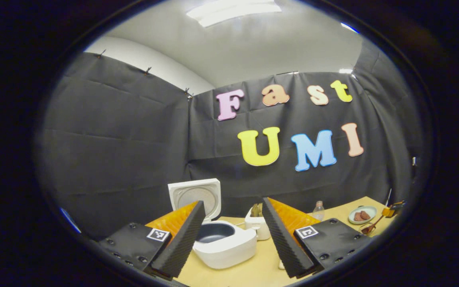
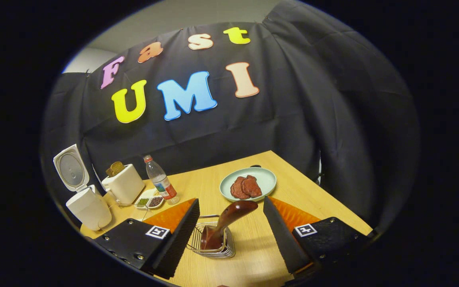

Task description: Close the left gripper, press the button to open the rice cooker; take a wooden spoon from the chopstick holder with the right hand, scoop a spoonful of rice and pour it into the rice cooker, then put the wooden spoon back into the chopstick holder.

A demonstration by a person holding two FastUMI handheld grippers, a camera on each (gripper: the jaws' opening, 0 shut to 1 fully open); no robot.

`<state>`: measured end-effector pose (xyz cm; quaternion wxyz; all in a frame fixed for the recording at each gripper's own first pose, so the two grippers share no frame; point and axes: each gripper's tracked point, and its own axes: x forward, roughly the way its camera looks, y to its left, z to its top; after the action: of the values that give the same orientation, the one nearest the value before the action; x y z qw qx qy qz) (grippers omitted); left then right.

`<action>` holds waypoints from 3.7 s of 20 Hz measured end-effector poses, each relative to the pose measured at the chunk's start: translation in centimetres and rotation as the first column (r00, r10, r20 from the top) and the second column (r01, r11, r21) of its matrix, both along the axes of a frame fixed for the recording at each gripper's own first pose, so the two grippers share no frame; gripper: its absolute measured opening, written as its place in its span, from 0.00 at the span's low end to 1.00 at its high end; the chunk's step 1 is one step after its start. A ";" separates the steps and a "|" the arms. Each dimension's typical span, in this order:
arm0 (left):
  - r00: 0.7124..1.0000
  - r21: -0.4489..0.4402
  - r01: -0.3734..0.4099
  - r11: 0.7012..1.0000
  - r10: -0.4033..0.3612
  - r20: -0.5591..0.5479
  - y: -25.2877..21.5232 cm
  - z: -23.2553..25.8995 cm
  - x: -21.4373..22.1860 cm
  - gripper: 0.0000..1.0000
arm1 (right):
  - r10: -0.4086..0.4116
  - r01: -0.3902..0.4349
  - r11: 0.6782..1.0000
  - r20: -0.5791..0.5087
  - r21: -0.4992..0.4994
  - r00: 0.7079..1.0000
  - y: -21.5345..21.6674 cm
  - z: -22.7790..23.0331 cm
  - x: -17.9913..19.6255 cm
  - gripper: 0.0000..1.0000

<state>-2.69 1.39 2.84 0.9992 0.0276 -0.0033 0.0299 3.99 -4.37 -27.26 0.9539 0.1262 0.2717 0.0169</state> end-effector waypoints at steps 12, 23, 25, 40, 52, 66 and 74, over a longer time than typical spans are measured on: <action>0.995 0.010 -0.043 0.999 0.043 -0.084 1.4 -3.4 -2.4 0.98 | 0.075 -0.055 0.989 -0.142 0.140 0.987 3.1 -3.5 0.1 0.17; 1.000 -0.056 0.000 0.998 -0.002 -0.025 8.3 -3.5 1.6 0.98 | 0.109 -0.106 0.991 0.043 -0.079 0.993 6.8 7.2 0.7 0.11; 1.000 -0.067 0.010 0.998 -0.012 -0.020 9.0 -3.9 2.2 0.91 | 0.108 -0.101 0.991 0.080 -0.086 0.991 8.1 9.6 1.0 0.11; 0.994 -0.105 -0.020 0.994 0.009 -0.111 18.1 -9.7 2.8 0.98 | 0.236 -0.234 0.971 0.062 -0.039 0.970 25.0 7.1 0.9 0.11; 0.988 -0.044 -0.053 0.998 0.045 -0.149 22.7 -11.3 4.1 0.98 | 0.273 -0.269 0.945 -0.005 -0.185 0.962 30.8 -0.8 0.9 0.11; 0.989 -0.023 -0.009 1.000 0.006 -0.145 19.7 -10.3 4.1 0.98 | 0.115 -0.009 0.903 -0.223 0.429 0.968 29.7 -1.7 -0.5 0.11; 0.991 -0.024 0.008 1.000 -0.011 -0.131 18.0 -9.8 3.3 0.98 | 0.102 0.054 0.787 -0.215 0.615 0.971 29.4 3.4 1.4 0.11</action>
<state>0.62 19.38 -6.98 0.9976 0.0178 0.0626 0.0232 5.34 25.05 -23.90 0.8206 0.4282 0.3646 0.1017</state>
